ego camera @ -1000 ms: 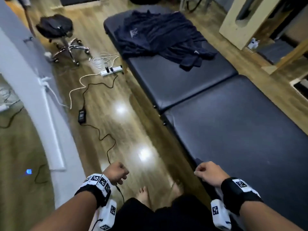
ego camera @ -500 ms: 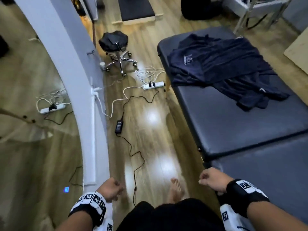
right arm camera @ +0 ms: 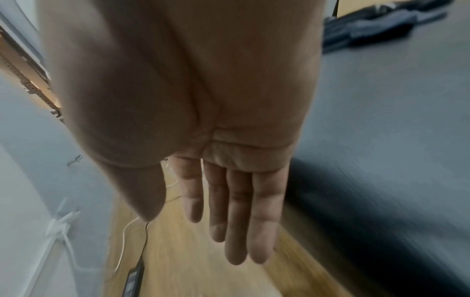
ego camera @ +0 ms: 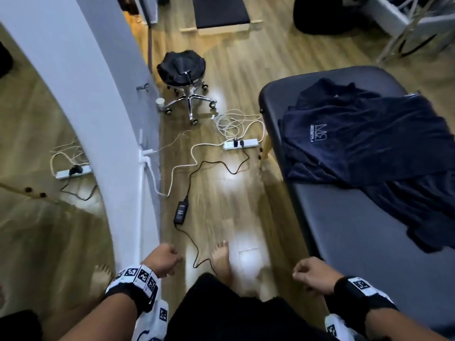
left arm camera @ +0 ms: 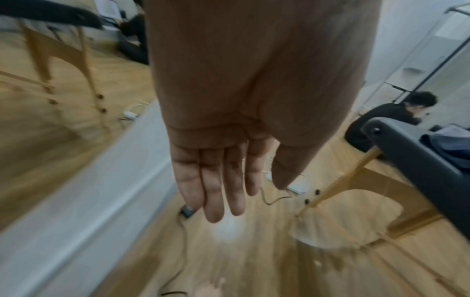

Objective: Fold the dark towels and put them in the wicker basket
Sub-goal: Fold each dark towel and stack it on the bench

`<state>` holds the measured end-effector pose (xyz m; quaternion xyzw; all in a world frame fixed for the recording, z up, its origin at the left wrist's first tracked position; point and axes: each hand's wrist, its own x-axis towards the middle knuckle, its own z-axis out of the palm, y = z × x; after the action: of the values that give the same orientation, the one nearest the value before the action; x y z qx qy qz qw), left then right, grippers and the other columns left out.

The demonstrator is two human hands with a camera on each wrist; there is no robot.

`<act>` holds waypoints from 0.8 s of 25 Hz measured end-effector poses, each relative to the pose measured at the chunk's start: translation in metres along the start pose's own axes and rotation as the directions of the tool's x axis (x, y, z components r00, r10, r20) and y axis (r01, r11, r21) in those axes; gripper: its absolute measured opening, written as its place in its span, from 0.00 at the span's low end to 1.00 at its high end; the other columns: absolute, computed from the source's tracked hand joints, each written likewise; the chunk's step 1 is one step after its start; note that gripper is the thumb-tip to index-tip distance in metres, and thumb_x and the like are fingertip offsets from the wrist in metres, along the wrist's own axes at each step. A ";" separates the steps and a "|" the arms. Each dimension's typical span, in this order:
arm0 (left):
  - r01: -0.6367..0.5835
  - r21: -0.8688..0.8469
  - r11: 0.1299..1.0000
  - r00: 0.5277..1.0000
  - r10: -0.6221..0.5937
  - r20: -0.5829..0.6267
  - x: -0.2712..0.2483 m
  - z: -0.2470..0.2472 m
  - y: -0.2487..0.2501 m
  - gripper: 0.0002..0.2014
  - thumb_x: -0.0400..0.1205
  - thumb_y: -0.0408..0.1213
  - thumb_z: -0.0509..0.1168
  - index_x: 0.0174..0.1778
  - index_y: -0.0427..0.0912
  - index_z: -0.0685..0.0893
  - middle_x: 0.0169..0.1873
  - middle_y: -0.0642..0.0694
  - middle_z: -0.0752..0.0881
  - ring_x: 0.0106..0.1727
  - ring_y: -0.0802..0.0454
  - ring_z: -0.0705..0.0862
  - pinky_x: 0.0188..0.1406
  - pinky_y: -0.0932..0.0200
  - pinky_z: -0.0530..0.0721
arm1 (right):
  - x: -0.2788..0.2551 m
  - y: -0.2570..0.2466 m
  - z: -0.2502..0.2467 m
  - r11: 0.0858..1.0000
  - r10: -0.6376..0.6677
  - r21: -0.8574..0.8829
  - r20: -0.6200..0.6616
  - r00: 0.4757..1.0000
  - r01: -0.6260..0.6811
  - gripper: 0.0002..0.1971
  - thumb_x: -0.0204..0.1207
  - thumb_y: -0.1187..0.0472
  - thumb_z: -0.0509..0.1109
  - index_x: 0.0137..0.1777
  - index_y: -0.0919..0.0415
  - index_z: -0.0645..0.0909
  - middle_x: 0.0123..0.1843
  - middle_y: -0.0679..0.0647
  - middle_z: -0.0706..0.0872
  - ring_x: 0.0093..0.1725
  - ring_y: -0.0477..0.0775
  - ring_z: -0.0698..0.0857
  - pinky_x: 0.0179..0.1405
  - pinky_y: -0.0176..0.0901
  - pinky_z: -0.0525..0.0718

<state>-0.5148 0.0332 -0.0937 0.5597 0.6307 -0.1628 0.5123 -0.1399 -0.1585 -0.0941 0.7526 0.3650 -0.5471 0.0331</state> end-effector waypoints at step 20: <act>-0.765 0.602 0.227 0.604 0.576 0.551 0.078 0.063 0.466 0.06 0.79 0.43 0.63 0.48 0.47 0.81 0.48 0.47 0.87 0.53 0.47 0.84 0.53 0.57 0.81 | 0.066 -0.018 -0.234 0.994 0.084 0.101 -0.547 0.833 -0.034 0.20 0.76 0.51 0.74 0.66 0.51 0.76 0.64 0.53 0.74 0.63 0.61 0.82 0.63 0.53 0.82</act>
<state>-0.0676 0.1758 -0.0134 0.9185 0.1207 -0.2464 0.2848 0.0453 -0.0063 -0.0510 0.8896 0.3115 -0.3220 -0.0892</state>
